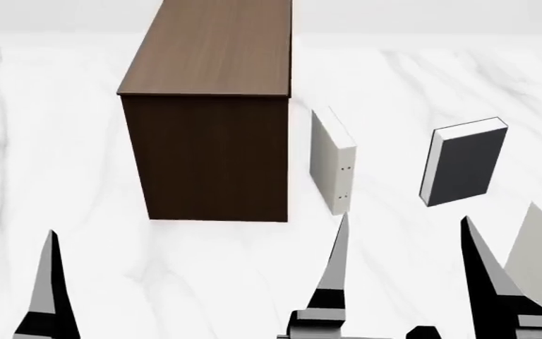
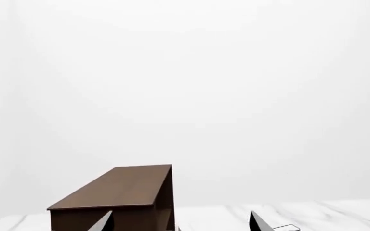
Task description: Pick up the book in the middle and place it on the cabinet shelf.
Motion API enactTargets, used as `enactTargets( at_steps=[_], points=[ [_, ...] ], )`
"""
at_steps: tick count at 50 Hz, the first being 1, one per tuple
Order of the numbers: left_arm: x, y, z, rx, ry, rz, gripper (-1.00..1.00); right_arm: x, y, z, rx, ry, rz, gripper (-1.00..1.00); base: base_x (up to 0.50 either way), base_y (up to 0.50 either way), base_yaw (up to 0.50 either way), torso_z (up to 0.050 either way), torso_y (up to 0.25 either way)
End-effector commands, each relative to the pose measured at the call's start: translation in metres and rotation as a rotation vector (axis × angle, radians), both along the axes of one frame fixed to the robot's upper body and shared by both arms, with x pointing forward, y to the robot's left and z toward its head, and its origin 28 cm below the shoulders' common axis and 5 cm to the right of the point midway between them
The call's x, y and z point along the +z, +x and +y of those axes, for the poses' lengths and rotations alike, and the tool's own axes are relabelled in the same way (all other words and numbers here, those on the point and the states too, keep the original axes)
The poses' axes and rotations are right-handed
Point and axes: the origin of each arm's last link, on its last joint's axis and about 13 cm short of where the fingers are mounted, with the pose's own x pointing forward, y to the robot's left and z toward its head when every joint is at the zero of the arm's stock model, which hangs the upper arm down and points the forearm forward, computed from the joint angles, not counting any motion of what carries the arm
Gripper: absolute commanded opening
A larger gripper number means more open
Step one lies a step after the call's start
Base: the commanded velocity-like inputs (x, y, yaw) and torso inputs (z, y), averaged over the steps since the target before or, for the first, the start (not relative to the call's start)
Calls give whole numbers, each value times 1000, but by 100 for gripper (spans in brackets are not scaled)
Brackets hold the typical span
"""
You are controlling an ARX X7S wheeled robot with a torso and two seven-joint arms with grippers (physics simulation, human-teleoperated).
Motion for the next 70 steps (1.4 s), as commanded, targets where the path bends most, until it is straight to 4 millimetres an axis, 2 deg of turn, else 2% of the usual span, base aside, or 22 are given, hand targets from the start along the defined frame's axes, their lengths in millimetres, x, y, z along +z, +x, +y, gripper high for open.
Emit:
enactTargets(
  at_steps=[1, 40, 48, 51, 58, 70],
  points=[
    [0, 0, -1, -2, 1, 0, 100, 0, 0, 1, 1, 2, 4, 100, 500, 0, 0, 0, 16],
    [0, 0, -1, -7, -2, 2, 100, -1, 0, 0, -18, 8, 14, 100, 500, 0, 0, 0, 1],
    [0, 0, -1, -7, -3, 3, 100, -5, 4, -2, -84, 5, 50, 100, 494, 0, 0, 0, 1],
    [-1, 0, -1, -6, -3, 2, 100, -3, 3, -2, -114, -10, 13, 100, 0, 0, 0, 0, 4],
    [0, -1, -1, -7, -3, 2, 100, -2, -4, -2, -3, 58, -67, 100, 0, 0, 0, 0, 0],
    [-1, 0, -1, -8, -4, 2, 100, -1, -5, -3, -14, 99, -69, 100, 0, 0, -319, 0, 0]
  ],
)
